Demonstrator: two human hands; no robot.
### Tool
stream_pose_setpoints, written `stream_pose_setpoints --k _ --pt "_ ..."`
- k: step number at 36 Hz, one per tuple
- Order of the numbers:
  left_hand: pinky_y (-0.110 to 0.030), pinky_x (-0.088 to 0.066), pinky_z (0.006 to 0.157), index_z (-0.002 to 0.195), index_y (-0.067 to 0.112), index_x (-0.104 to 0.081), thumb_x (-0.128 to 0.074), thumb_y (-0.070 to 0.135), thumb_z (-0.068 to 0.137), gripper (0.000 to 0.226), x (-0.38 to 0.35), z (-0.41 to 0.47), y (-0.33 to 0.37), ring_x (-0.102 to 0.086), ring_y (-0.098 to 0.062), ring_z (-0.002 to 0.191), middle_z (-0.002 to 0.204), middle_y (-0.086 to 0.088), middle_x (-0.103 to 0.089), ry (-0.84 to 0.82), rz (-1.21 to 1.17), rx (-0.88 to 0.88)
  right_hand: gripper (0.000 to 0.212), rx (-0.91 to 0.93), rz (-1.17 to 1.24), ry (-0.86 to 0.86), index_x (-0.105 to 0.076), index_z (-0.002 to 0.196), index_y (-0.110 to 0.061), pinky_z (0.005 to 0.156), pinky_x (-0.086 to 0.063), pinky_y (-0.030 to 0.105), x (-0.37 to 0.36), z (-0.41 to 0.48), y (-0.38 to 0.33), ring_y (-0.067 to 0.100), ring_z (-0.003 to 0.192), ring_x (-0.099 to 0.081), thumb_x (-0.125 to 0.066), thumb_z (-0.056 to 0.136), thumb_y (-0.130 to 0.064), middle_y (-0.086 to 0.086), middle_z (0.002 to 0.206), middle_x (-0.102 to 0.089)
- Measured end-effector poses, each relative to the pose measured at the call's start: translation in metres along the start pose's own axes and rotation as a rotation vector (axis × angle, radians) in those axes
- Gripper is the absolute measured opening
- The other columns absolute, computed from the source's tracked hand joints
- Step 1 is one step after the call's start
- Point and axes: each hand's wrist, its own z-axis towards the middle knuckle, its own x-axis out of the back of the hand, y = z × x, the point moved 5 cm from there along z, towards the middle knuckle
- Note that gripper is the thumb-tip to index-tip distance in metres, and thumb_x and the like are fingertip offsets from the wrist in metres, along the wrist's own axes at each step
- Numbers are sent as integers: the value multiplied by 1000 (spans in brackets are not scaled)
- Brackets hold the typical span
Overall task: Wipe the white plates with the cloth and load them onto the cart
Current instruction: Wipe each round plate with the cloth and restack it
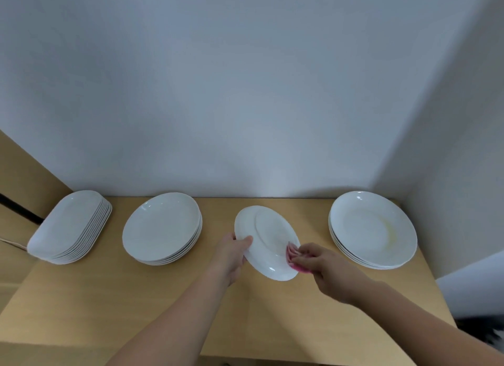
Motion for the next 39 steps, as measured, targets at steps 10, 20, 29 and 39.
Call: stream_pose_setpoints --k 10,20,29,39 --pt "-37 -56 81 102 14 -56 -61 9 92 12 9 -31 48 -65 -20 95 106 -7 -66 22 78 -234 39 93 4 195 -64 127 -23 95 -47 24 57 22 -23 10 113 -57 -53 95 -3 -7 130 -55" --pt "-34 -56 72 99 29 -60 -62 20 90 13 63 -75 126 -67 -16 91 98 6 -71 212 406 -602 42 186 -29 249 -65 124 -22 85 -26 -7 78 66 -65 -18 107 -39 -53 93 4 -17 119 -50" --pt "-36 -48 70 115 16 -53 -54 22 96 20 118 -87 144 -59 -25 87 93 -2 -61 409 941 -769 41 252 -115 178 -62 128 -26 92 -23 1 72 116 -112 9 126 -48 -47 97 -4 -7 135 -51" --pt "-32 -29 55 115 15 -43 -40 15 99 16 164 -58 111 -48 -24 68 80 -2 -58 395 1627 -675 45 241 -133 112 -60 129 -29 82 -22 -6 46 150 -136 -13 114 -37 -47 95 -2 -18 130 -47"
